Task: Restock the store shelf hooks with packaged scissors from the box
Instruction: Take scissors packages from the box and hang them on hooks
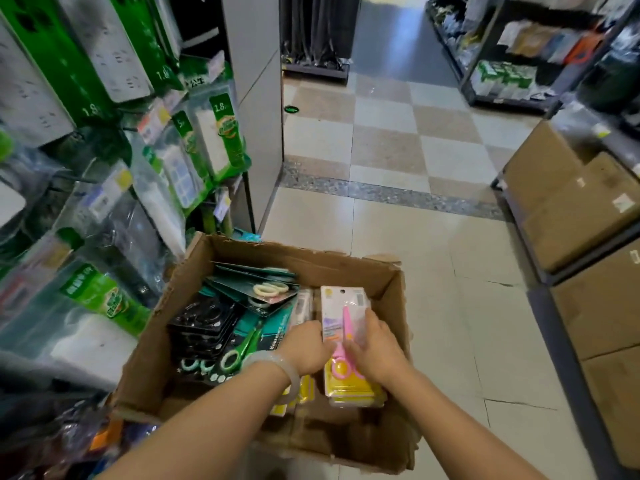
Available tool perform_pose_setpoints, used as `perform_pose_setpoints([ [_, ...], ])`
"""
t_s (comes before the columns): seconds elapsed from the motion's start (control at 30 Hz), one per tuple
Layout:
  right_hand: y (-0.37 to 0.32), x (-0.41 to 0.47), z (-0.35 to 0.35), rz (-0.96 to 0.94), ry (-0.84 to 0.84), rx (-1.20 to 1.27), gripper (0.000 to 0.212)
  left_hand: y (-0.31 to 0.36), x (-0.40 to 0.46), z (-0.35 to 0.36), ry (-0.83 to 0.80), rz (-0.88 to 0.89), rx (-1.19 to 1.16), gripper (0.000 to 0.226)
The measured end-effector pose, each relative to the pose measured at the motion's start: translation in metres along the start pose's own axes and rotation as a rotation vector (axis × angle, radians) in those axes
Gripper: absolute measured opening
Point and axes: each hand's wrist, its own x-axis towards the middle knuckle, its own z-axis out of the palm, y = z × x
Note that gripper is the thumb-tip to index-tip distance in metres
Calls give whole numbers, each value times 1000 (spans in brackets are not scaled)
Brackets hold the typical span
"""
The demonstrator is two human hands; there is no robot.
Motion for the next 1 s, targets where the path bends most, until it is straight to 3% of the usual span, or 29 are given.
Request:
perform_pose_setpoints([
  [0.4, -3, 4, -4, 4, 25, 6, 66, -7, 17, 15, 34, -102, -200, 24],
  [0.53, -22, -1, -8, -189, 157, -146, 58, -17, 12, -5, 301, -61, -19, 24],
  [0.63, -55, -2, -1, -302, 119, -80, 44, -44, 3, -26, 423, -181, 60, 24],
  [0.73, -86, -4, 17, -216, -73, 48, 40, -72, -11, -37, 394, -342, 101, 28],
  [0.83, -99, -7, 35, -91, -220, 131, 23, -78, -21, -35, 308, -376, 211, 36],
  [1.0, -100, 1, 56, 54, -171, 190, 59, -79, -16, -38, 93, -304, 249, 25],
])
